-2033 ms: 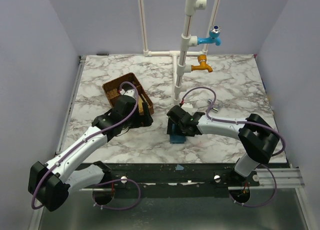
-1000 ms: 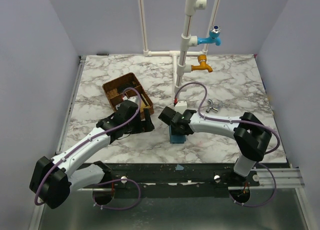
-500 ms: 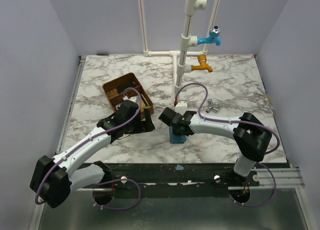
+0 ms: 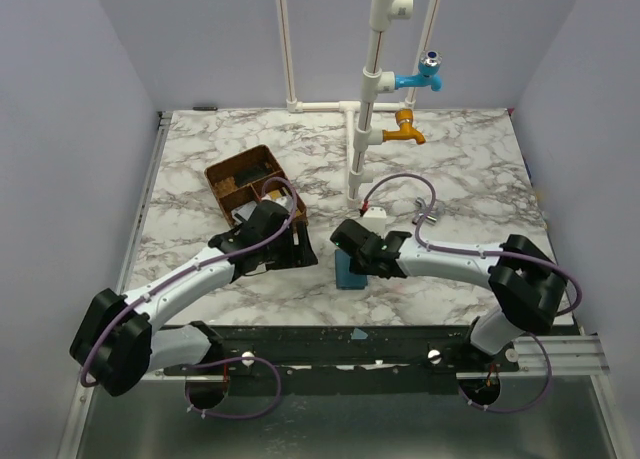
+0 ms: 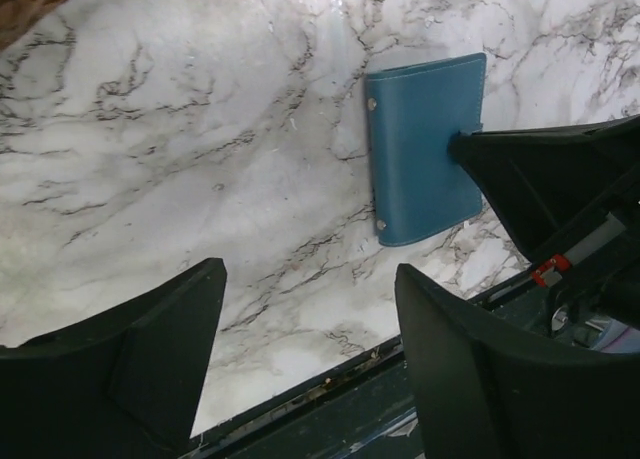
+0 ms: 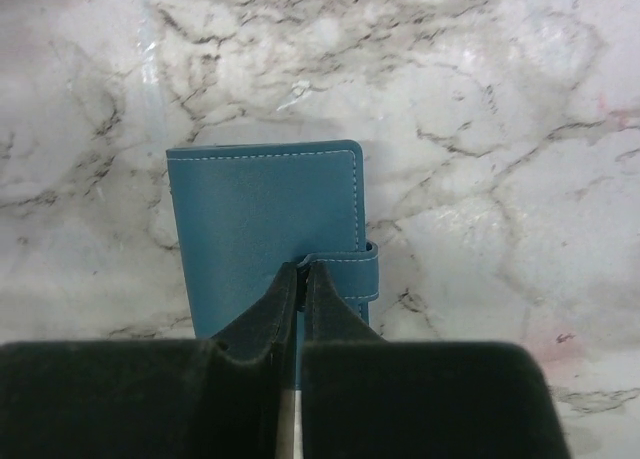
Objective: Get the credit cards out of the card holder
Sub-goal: Open the card holder at the center of the board.
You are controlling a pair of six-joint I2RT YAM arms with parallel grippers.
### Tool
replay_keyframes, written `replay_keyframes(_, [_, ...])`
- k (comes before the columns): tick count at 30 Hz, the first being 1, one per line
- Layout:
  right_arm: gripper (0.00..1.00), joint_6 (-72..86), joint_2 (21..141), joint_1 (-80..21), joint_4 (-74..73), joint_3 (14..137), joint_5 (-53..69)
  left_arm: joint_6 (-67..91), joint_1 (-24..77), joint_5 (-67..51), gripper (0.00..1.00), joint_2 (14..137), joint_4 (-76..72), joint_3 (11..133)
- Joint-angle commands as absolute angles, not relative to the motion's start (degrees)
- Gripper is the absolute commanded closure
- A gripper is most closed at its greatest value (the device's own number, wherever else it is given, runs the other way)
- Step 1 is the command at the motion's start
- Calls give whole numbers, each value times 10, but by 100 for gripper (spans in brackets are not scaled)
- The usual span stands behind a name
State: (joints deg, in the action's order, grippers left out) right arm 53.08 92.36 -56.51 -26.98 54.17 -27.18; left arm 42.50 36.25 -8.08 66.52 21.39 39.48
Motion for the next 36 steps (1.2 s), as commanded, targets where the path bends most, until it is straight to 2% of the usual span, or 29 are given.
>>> replay_keyframes(1, [99, 560, 896, -569, -231, 509, -215, 440, 384, -110, 35, 696, 175, 406])
replay_keyframes(5, [99, 573, 861, -569, -223, 497, -227, 443, 400, -110, 46, 719, 169, 416])
replay_keyframes(12, [99, 587, 799, -568, -228, 490, -245, 442, 403, -109, 49, 733, 166, 417])
replay_keyframes(15, [99, 591, 782, -568, -233, 493, -247, 441, 403, -111, 48, 737, 165, 417])
replay_keyframes(21, [99, 592, 759, -568, -251, 510, -246, 439, 403, -108, 41, 734, 164, 414])
replay_keyframes(36, [99, 571, 759, -569, -287, 568, -249, 430, 403, -91, 34, 704, 176, 406])
